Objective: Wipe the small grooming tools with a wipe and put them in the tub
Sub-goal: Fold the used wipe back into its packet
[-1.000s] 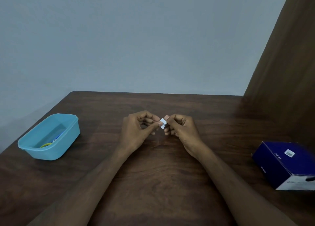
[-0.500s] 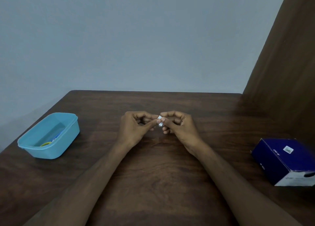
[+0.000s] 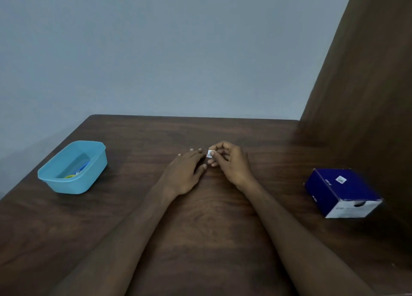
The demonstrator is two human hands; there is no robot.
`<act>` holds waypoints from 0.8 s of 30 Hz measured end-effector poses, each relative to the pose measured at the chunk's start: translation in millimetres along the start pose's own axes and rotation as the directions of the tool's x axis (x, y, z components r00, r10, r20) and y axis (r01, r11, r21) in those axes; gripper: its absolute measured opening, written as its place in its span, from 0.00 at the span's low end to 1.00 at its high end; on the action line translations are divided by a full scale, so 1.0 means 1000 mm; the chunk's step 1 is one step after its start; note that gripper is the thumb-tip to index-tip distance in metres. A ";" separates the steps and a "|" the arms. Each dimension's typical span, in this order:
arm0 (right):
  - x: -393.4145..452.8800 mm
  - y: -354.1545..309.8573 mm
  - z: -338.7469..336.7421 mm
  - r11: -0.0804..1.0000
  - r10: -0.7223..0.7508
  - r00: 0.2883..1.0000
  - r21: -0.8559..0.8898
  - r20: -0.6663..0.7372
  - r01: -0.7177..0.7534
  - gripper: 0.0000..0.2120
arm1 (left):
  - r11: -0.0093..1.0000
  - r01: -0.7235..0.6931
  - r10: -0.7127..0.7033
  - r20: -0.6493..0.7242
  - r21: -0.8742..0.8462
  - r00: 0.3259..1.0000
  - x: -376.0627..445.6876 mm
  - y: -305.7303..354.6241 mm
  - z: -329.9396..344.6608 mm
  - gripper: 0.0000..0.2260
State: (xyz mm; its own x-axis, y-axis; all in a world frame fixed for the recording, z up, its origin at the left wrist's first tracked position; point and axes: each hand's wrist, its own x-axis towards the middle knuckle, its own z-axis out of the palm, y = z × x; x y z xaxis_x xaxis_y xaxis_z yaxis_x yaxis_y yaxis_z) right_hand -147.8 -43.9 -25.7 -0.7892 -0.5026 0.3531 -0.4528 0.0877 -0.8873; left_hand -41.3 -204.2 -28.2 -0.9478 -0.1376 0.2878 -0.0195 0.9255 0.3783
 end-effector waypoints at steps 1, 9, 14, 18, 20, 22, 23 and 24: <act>-0.001 -0.003 -0.001 1.000 -0.001 1.000 -0.015 -0.006 0.001 0.04 | 0.999 0.024 -0.025 0.030 0.025 0.999 -0.001 0.002 0.000 0.24; -0.043 -0.034 -0.001 0.833 -0.262 0.965 -0.498 0.025 0.240 0.08 | 0.985 0.134 -0.133 -0.013 0.113 0.991 -0.023 0.024 -0.010 0.20; -0.111 -0.050 -0.025 0.641 -0.125 0.989 -0.754 0.082 0.143 0.09 | 0.971 0.167 -0.193 0.149 0.169 0.970 -0.074 0.059 -0.016 0.27; -0.169 -0.060 -0.047 0.650 -0.109 0.994 -0.755 0.020 0.087 0.08 | 0.967 0.189 -0.219 0.179 0.172 0.959 -0.129 0.088 -0.017 0.30; -0.194 -0.064 -0.057 0.680 -0.094 0.995 -0.732 -0.016 0.052 0.06 | 0.964 0.198 -0.231 0.186 0.179 0.955 -0.148 0.099 -0.016 0.31; -0.215 -0.070 -0.067 0.704 -0.066 0.997 -0.710 -0.049 0.012 0.07 | 0.962 0.202 -0.238 0.199 0.185 0.951 -0.163 0.110 -0.018 0.32; -0.221 -0.072 -0.069 0.714 -0.051 0.997 -0.701 -0.059 -0.005 0.08 | 0.962 0.205 -0.241 0.206 0.182 0.948 -0.167 0.113 -0.018 0.32; -0.231 -0.074 -0.073 0.719 -0.040 0.997 -0.694 -0.068 -0.018 0.09 | 0.962 0.204 -0.240 0.206 0.184 0.949 -0.175 0.119 -0.018 0.32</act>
State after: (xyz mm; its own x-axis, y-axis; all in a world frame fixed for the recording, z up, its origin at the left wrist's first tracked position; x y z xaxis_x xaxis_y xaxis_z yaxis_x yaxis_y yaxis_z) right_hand 38.0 128.1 -19.9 -0.7966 -0.4460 0.4081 -0.5995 0.6694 -0.4387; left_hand 127.8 -76.6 -18.2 -0.9600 -0.2802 0.0009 -0.2703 0.9269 0.2605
